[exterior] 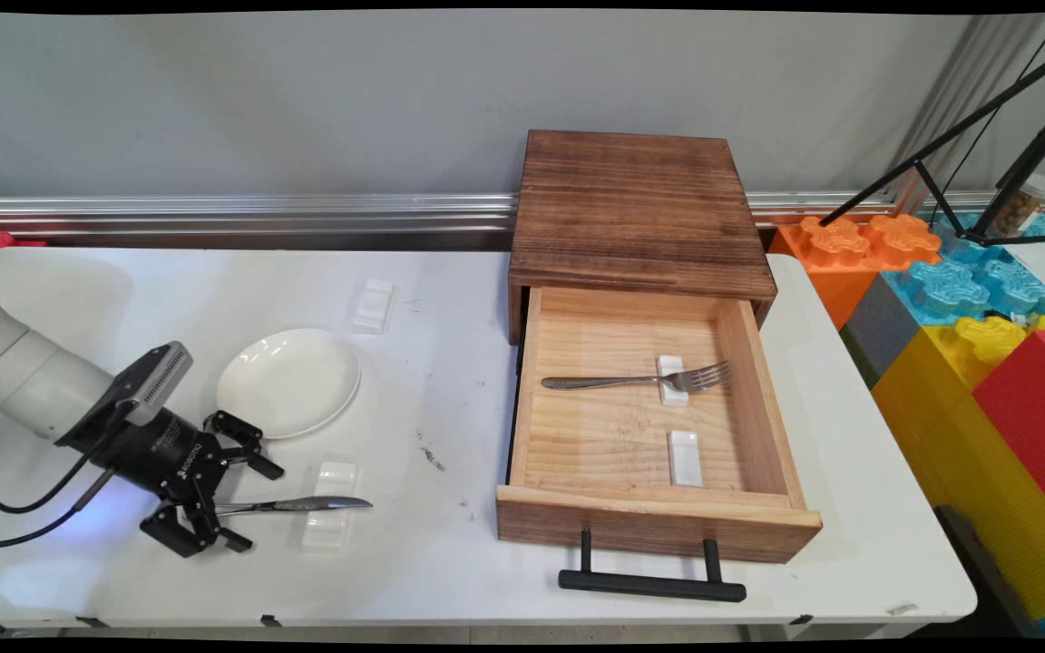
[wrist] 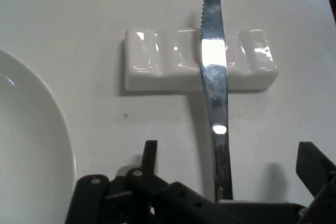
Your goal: Pick up the knife from the right of the white plate, then place the picked object into the drawer
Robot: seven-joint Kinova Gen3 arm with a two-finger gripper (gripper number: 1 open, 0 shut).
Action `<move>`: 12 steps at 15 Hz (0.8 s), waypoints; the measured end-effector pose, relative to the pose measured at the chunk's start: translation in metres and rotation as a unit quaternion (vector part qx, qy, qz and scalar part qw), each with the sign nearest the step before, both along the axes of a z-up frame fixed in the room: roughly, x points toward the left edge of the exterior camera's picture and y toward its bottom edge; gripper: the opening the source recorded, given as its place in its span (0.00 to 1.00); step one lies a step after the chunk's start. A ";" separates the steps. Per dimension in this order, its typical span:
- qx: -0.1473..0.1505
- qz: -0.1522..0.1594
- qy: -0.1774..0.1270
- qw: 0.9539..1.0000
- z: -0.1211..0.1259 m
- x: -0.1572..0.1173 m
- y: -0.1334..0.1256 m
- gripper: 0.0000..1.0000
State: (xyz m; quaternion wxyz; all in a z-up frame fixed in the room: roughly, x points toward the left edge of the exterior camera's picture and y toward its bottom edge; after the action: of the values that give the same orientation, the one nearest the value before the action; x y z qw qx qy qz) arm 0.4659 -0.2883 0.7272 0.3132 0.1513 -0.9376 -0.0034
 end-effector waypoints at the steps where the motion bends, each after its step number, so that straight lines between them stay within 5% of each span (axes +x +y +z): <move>1: 0.000 -0.001 0.001 1.000 -0.001 0.000 0.000 1.00; 3: -0.001 -0.002 0.002 1.000 -0.002 0.000 0.000 1.00; 4: -0.002 -0.003 0.002 1.000 -0.002 0.000 0.000 0.00; 12: -0.003 0.000 -0.002 1.000 -0.005 0.002 -0.003 0.00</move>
State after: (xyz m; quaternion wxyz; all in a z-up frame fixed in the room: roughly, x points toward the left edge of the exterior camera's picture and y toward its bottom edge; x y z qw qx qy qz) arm 0.4682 -0.2913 0.7222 0.3118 0.1500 -0.9382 -0.0004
